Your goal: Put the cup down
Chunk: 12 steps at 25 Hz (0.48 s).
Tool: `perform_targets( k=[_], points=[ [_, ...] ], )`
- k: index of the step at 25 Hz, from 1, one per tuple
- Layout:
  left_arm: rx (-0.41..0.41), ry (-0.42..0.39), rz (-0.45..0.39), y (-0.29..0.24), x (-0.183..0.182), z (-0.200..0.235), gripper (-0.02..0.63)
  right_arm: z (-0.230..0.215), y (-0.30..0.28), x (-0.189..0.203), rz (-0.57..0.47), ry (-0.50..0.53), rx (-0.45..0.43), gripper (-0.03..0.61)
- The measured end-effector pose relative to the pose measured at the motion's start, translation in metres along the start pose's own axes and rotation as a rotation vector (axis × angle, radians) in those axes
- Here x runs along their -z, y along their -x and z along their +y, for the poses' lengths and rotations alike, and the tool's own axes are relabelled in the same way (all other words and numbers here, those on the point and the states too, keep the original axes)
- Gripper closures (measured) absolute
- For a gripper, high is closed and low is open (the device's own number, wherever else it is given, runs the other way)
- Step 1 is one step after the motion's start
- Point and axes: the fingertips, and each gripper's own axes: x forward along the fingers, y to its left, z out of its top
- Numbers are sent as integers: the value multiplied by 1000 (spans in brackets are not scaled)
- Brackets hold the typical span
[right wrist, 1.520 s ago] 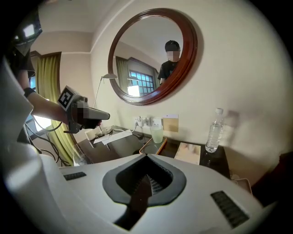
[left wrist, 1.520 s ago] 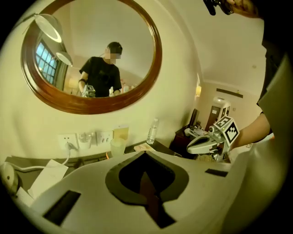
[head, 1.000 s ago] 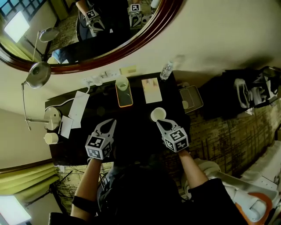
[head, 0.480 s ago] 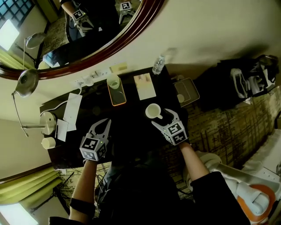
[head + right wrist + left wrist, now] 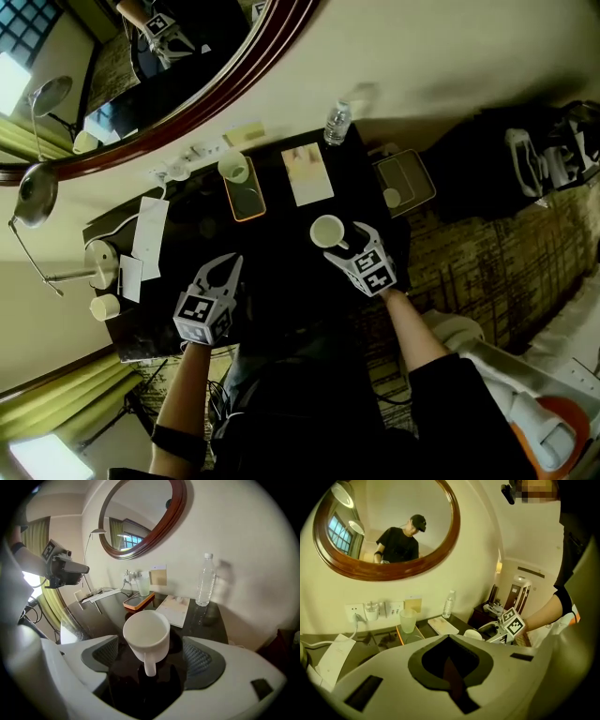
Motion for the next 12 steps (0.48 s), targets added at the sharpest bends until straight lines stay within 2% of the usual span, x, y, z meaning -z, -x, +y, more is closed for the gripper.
perform_targets(
  k=[7, 12],
  points=[
    [-8, -2, 37, -23, 10, -6, 612, 0, -32, -2, -29, 67, -48, 118],
    [-27, 12, 38, -23, 15, -5, 612, 6, -43, -4, -43, 128, -78, 149]
  ],
)
